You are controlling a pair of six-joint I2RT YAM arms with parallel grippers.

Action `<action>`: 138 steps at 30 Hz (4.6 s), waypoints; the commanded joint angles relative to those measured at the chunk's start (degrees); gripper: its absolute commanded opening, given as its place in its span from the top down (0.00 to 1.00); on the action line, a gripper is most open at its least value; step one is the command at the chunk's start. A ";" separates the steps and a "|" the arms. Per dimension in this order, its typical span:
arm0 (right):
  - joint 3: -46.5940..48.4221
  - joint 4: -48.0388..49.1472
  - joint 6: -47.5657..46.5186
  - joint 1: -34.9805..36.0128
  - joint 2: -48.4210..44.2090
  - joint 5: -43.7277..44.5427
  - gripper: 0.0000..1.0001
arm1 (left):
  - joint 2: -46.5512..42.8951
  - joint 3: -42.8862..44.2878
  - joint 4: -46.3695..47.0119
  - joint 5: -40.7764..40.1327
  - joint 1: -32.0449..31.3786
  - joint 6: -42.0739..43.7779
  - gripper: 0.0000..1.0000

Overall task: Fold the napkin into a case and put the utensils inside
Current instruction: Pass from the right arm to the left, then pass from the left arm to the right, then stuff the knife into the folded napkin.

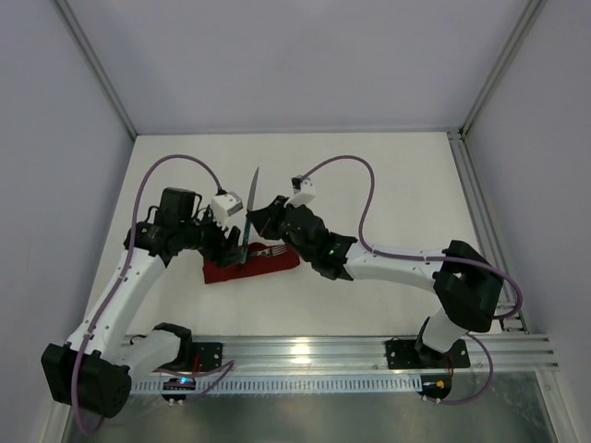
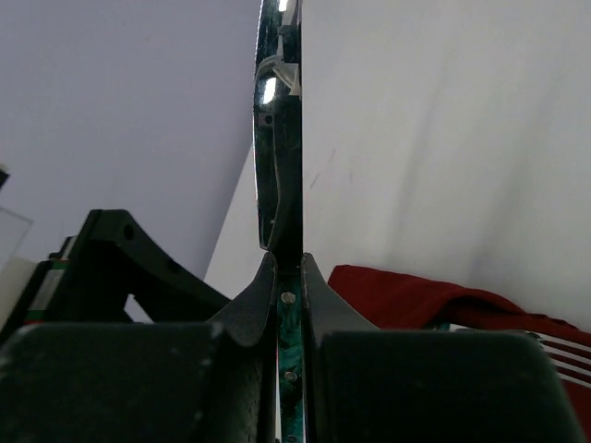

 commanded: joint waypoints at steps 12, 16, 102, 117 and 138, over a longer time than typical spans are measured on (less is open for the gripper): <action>1.56 12.19 6.00 1.80 2.10 1.14 0.96 | 3.07 0.65 7.98 2.13 -0.24 -3.81 0.87; 1.29 13.50 4.53 1.80 2.98 0.08 0.96 | 3.60 1.18 6.40 3.36 -0.24 -3.28 1.00; 24.58 -54.61 -100.17 -3.92 17.83 -32.62 0.96 | 18.36 -7.69 8.32 -27.05 7.49 3.57 0.61; 34.77 -55.75 -96.57 0.30 27.68 -28.22 0.96 | 23.64 -9.27 11.31 -22.57 7.49 4.19 0.97; 37.85 -41.35 -86.90 2.85 33.04 -33.49 0.96 | 17.84 -11.65 11.66 -18.88 7.49 5.68 0.98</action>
